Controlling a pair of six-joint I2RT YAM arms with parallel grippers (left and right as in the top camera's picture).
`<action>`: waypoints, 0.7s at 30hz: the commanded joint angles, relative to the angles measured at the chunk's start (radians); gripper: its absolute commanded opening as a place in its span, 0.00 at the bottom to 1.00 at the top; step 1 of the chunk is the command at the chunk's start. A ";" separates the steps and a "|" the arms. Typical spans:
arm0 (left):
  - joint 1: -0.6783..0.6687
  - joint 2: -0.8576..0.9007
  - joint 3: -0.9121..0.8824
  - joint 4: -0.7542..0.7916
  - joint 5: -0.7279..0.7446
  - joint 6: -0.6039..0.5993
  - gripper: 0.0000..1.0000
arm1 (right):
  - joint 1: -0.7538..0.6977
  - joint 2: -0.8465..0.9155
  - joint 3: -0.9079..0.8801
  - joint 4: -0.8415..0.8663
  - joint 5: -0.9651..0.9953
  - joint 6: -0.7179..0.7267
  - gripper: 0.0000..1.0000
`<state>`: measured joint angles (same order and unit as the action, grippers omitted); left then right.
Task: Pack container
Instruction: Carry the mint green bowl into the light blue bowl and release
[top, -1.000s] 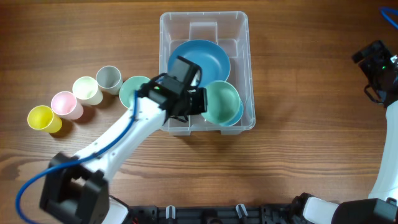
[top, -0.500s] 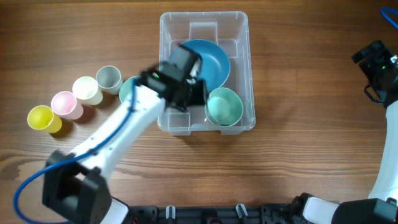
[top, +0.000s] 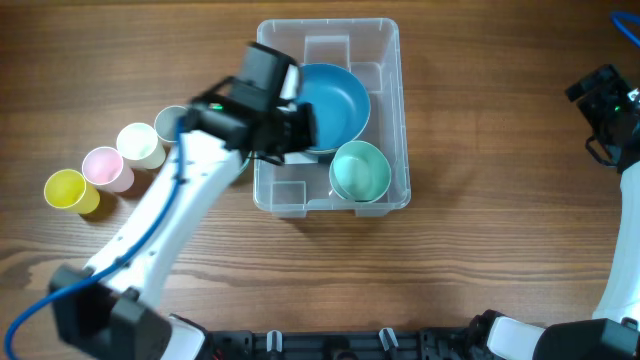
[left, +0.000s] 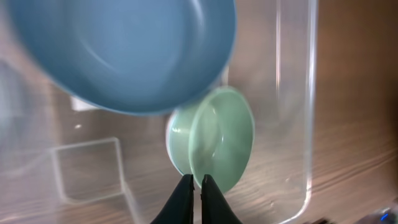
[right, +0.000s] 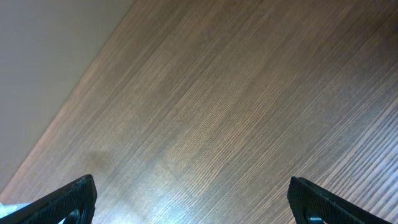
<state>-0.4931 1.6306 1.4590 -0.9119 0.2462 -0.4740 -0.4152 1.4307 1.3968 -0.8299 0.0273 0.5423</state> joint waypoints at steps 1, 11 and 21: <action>-0.105 0.103 -0.003 0.010 -0.066 0.025 0.06 | 0.000 0.006 0.002 0.003 0.002 0.010 1.00; -0.140 0.240 -0.004 0.002 -0.114 -0.005 0.04 | 0.000 0.006 0.002 0.003 0.002 0.011 1.00; -0.138 0.261 -0.014 0.001 -0.148 -0.005 0.04 | 0.000 0.006 0.002 0.003 0.002 0.011 1.00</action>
<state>-0.6350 1.8843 1.4559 -0.9092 0.1204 -0.4732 -0.4152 1.4307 1.3968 -0.8299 0.0273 0.5423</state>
